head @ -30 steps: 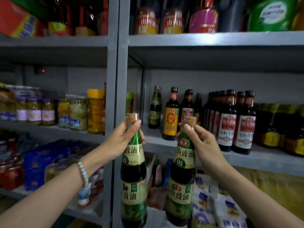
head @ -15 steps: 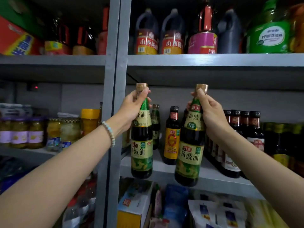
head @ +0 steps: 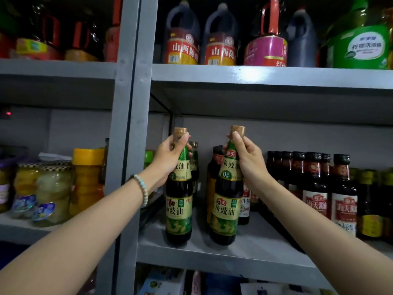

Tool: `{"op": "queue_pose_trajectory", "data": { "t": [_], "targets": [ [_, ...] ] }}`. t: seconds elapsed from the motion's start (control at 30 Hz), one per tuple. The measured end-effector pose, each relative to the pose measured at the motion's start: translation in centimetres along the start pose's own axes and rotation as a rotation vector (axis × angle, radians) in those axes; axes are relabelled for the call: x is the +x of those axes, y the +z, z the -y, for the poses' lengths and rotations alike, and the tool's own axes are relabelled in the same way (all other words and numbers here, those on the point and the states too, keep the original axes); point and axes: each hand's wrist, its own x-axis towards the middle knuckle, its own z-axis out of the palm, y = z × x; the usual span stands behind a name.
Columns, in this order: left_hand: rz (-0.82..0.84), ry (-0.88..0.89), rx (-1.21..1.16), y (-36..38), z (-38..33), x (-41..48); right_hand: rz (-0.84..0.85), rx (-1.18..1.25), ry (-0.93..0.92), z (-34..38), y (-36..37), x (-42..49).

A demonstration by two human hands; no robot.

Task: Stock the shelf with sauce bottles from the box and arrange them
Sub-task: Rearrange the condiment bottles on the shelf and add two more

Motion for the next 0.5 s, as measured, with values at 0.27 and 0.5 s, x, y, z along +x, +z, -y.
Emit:
{"op": "queue_pose_trajectory", "data": {
  "t": [0.27,0.5],
  "targets": [
    [-0.017,-0.017,0.025,1.0,2.1,1.2,0.079,-0.026,0.055,-3.1,-0.9,1.1],
    [-0.006,-0.013,0.044,1.0,3.7,2.0,0.13,0.023,0.048,-4.6,-0.9,1.4]
  ]
}}
